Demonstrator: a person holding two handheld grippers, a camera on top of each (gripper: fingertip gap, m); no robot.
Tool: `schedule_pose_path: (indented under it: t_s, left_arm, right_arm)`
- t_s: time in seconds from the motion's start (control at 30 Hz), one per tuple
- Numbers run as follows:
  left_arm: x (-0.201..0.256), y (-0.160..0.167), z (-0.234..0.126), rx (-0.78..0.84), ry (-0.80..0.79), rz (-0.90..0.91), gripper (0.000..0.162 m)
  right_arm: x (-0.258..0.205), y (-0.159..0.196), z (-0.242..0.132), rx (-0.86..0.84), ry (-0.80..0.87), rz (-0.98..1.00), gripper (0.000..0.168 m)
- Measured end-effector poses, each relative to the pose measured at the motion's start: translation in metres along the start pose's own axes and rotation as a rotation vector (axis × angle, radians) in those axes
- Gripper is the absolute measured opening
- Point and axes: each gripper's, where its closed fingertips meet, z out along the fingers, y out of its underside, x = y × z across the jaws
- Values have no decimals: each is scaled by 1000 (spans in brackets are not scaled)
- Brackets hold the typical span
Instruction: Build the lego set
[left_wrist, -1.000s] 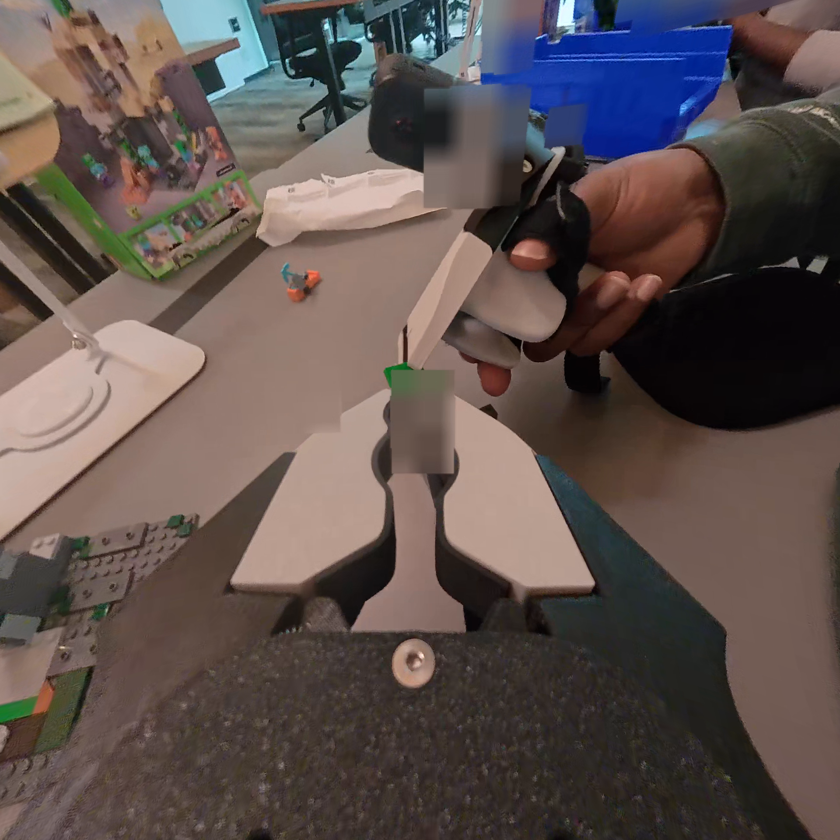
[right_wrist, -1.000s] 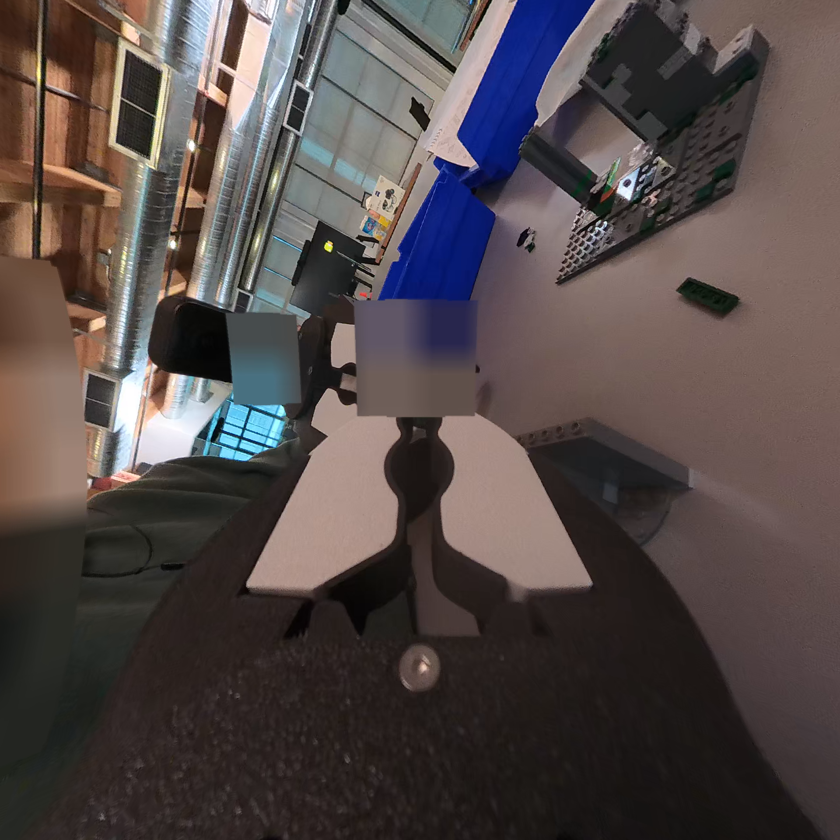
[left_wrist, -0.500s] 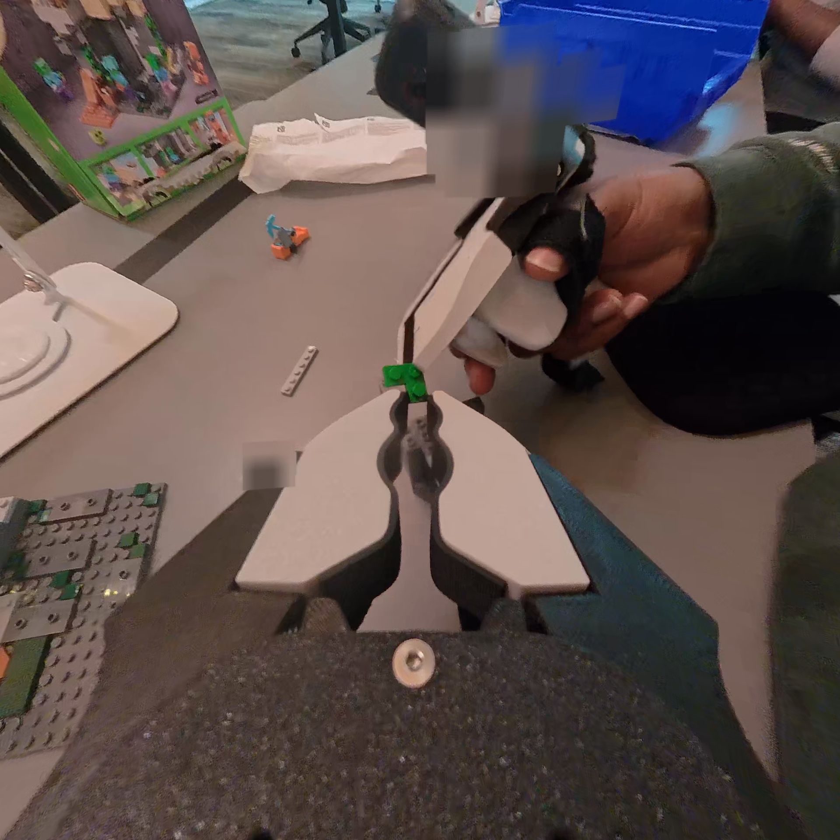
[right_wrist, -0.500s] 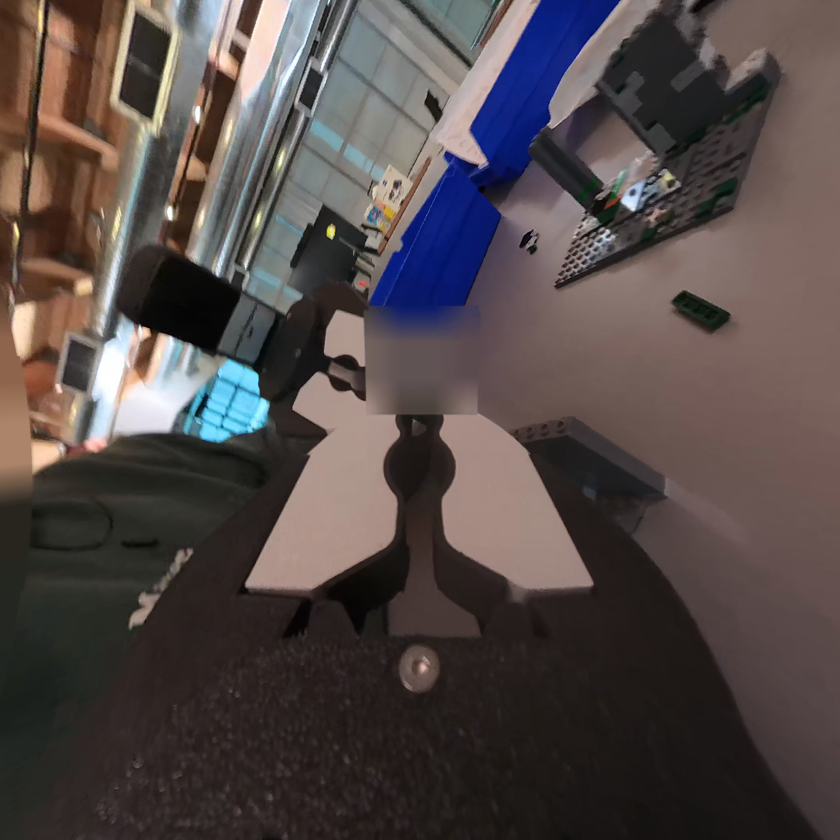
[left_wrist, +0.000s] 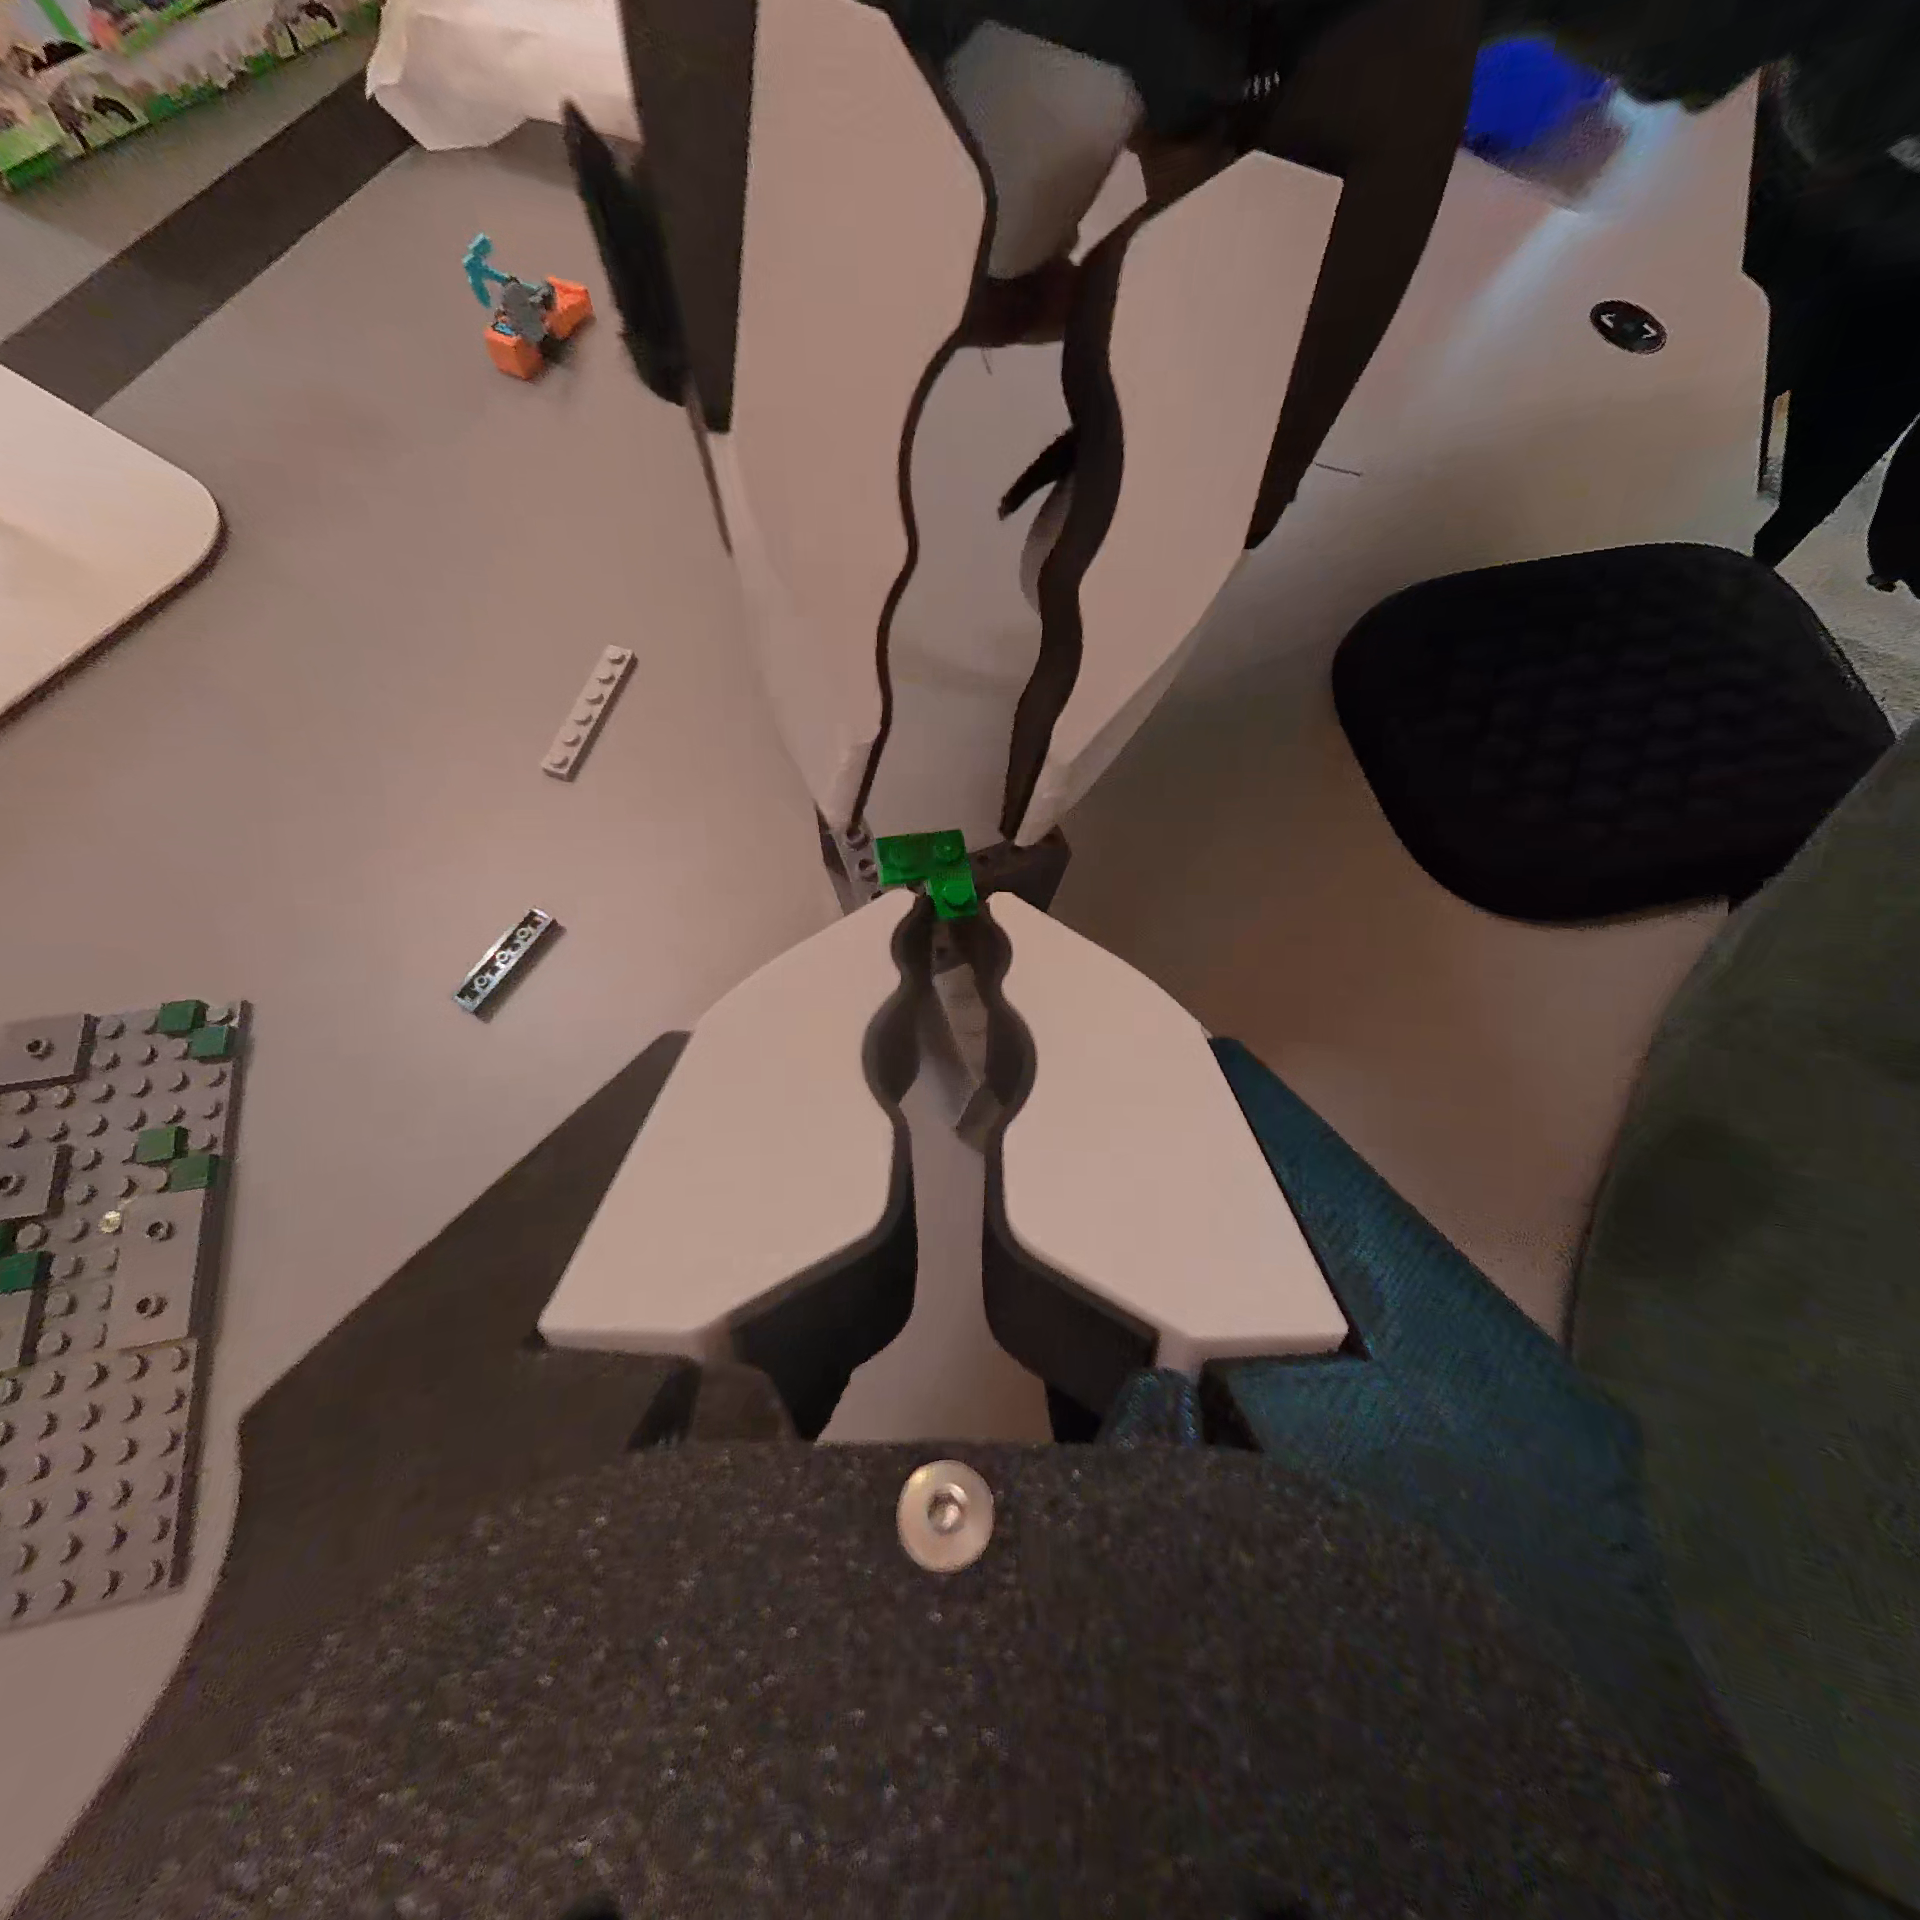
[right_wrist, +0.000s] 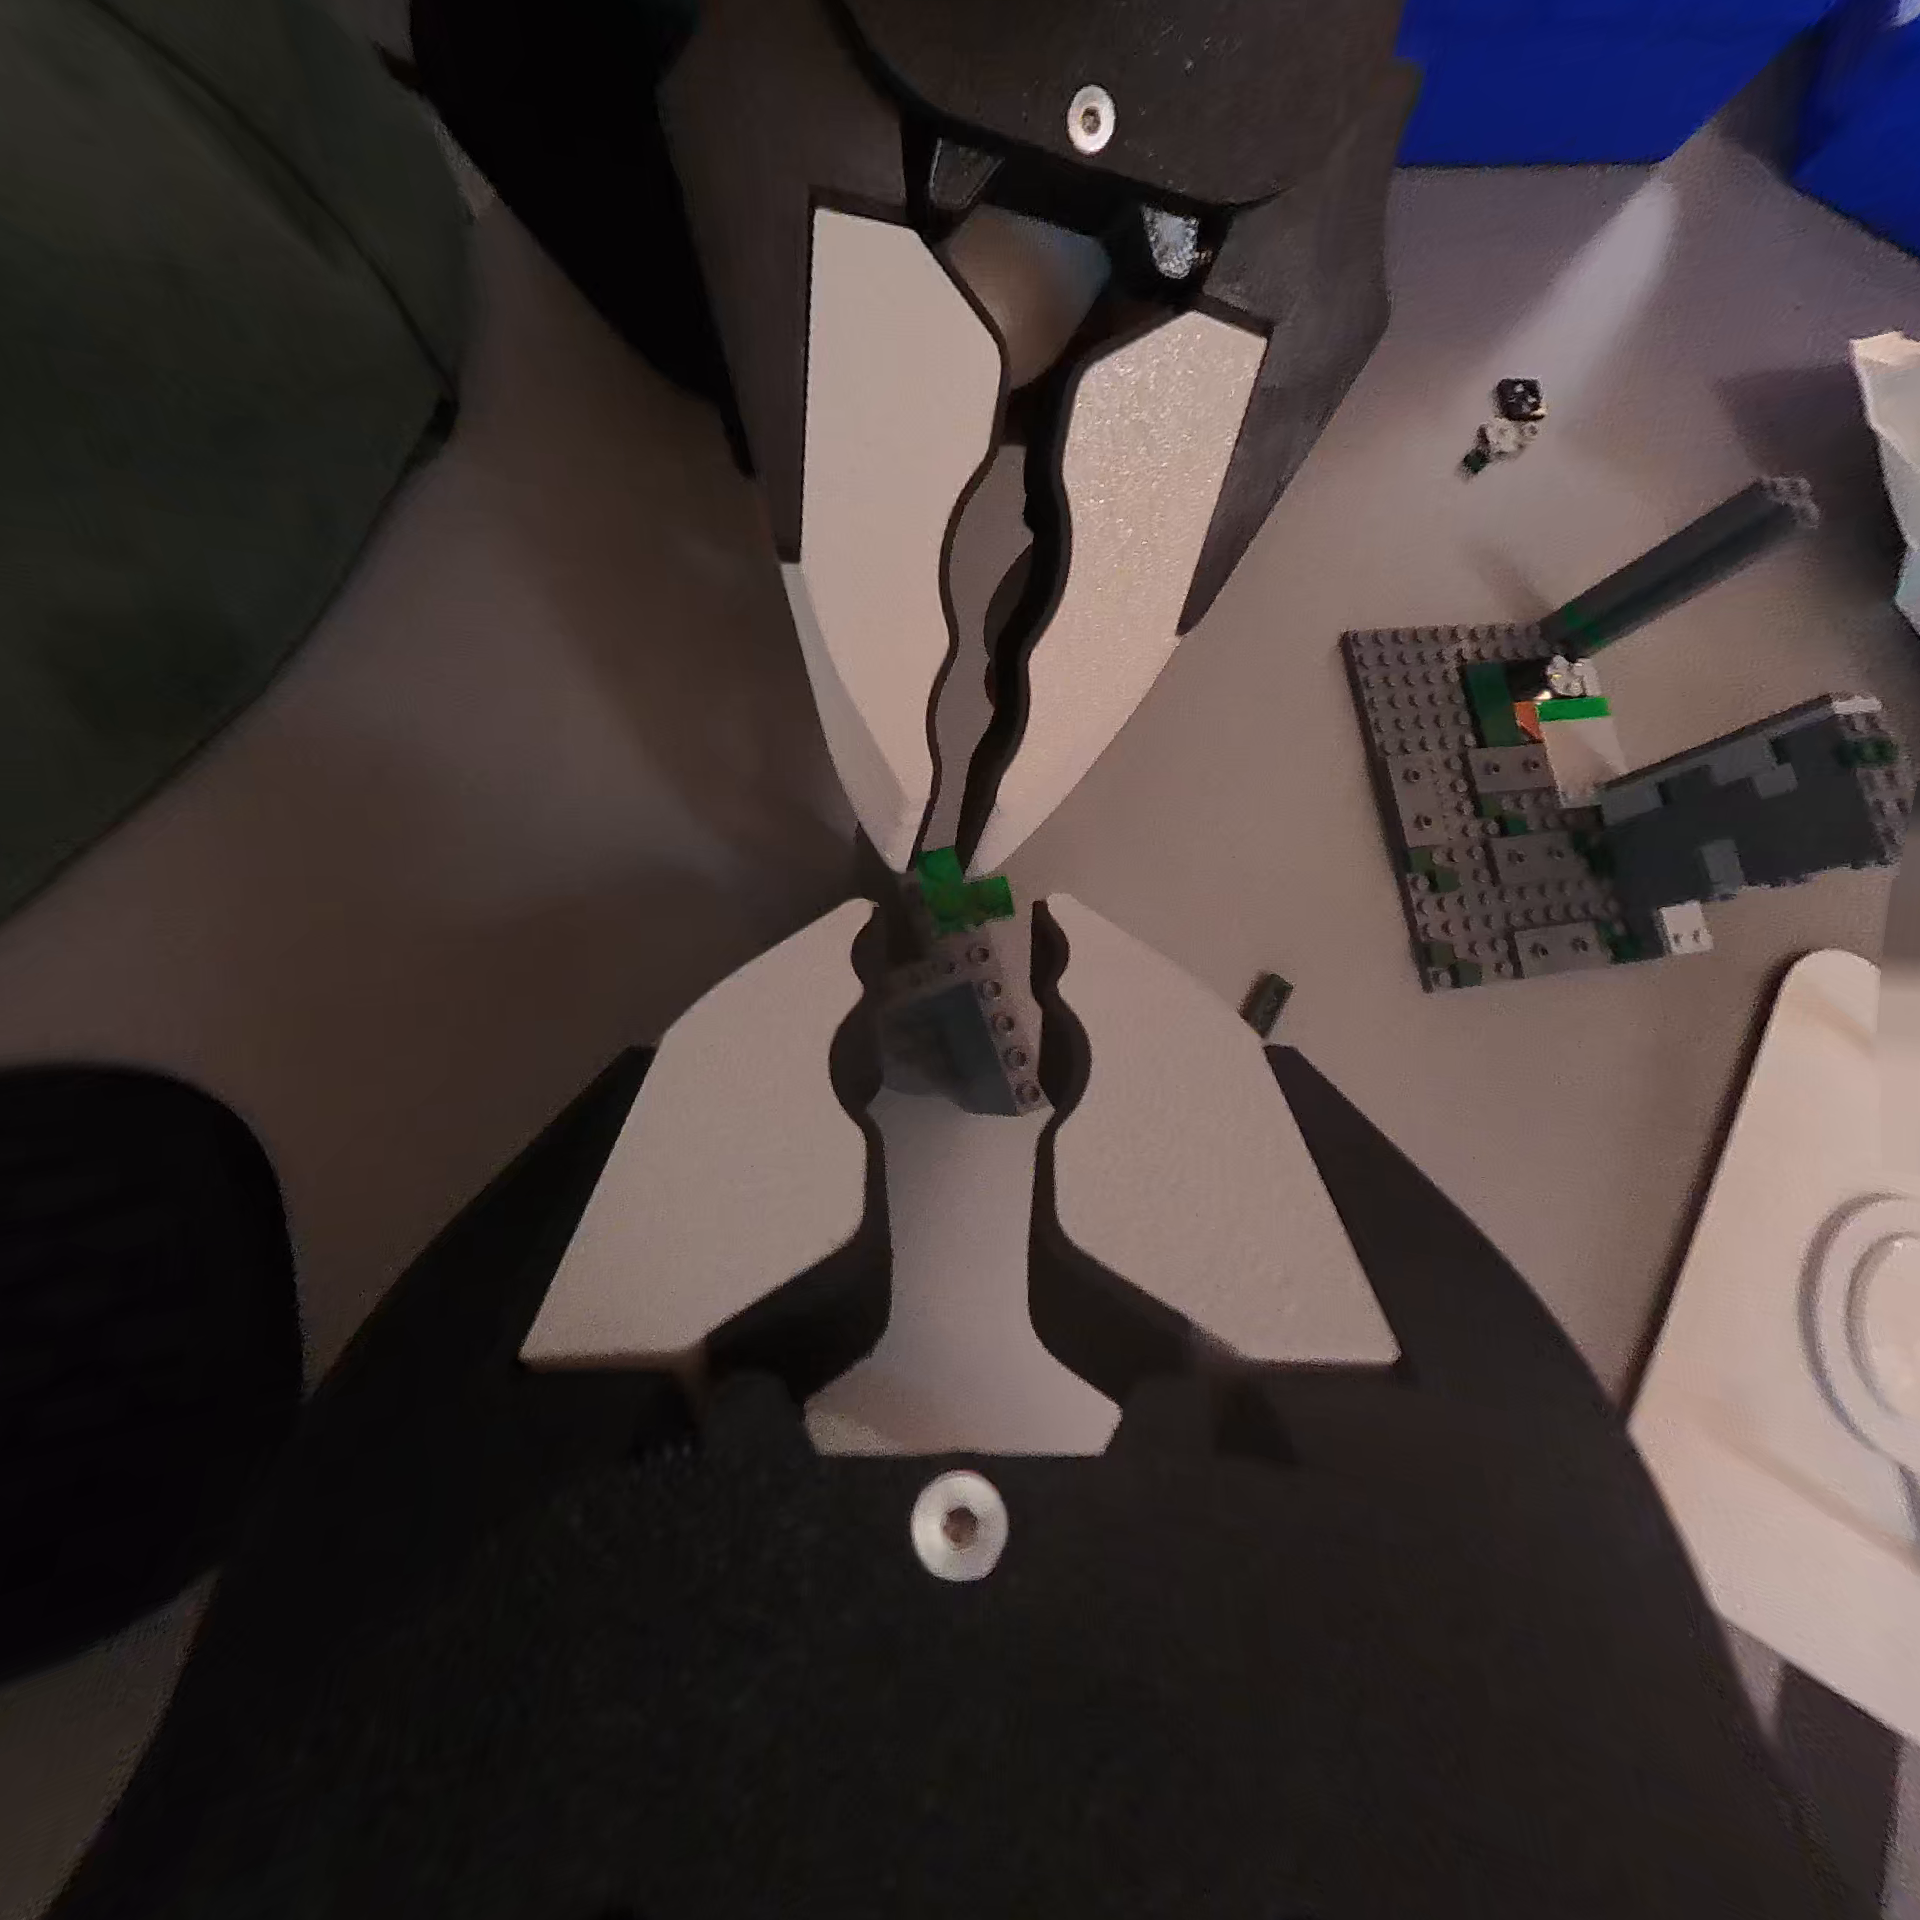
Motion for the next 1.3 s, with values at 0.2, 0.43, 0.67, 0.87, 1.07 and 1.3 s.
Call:
schedule_pose_path:
  t_s: [0.2,0.43,0.67,0.87,1.07,1.3]
  left_arm:
    - [-6,-4,-2,-3,-2,-18,7]
    - [-6,-5,-1,-3,2,-18,7]
    - [-6,-2,-2,-19,-38,35,12]
    - [-5,9,-7,-21,-47,15,12]
    - [-4,17,-6,-27,-46,8,11]
    - [-4,20,-4,-21,-36,-1,11]
  right_arm:
    - [5,3,5,-93,-81,-65,23]
    - [7,4,6,-96,-101,-53,16]
    - [3,13,9,-94,-131,-69,16]
    - [-2,16,18,-110,-161,-78,16]
    - [-3,17,24,-136,-175,-83,16]
    - [-5,19,28,-151,-197,-74,16]
